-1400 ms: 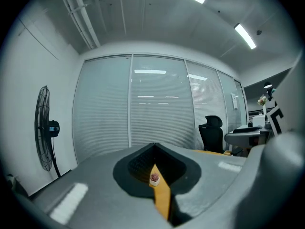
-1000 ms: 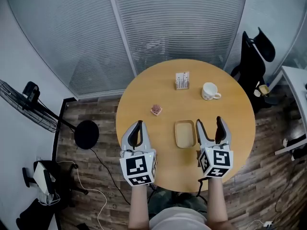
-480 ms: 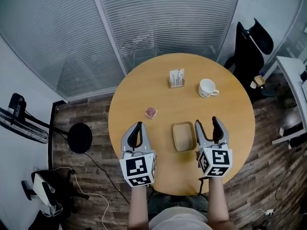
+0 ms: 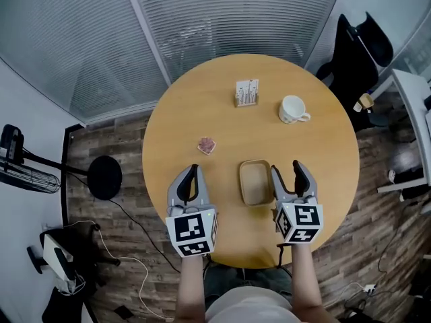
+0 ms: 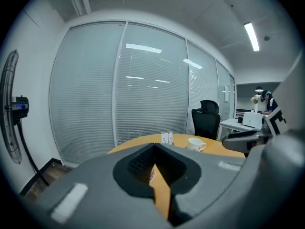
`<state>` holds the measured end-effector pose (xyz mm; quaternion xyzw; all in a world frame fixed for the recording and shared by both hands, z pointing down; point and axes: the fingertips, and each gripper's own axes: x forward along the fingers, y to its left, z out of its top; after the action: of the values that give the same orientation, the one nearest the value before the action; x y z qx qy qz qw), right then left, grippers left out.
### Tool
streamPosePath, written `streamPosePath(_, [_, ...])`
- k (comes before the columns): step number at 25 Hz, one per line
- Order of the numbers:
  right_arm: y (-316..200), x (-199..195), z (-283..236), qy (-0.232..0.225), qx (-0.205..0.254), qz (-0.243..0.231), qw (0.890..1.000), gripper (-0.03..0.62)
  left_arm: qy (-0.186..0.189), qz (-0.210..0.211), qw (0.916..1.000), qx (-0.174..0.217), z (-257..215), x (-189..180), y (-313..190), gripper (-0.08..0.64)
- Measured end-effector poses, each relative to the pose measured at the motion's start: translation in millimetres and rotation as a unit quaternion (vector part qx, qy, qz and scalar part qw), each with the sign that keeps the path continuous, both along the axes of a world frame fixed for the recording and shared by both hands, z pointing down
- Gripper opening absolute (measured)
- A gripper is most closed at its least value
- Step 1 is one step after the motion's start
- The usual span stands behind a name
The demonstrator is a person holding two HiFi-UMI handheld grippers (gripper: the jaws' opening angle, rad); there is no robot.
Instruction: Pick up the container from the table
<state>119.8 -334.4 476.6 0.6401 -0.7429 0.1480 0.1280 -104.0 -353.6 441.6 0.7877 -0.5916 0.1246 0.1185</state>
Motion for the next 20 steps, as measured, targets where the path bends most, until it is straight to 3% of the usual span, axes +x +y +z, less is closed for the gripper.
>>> streamPosePath(20, [17,5,125,-0.005,-0.143,-0.021,0.99,0.239,-0.016,-0.015,0.9932,-0.115,102,12,16,0.0])
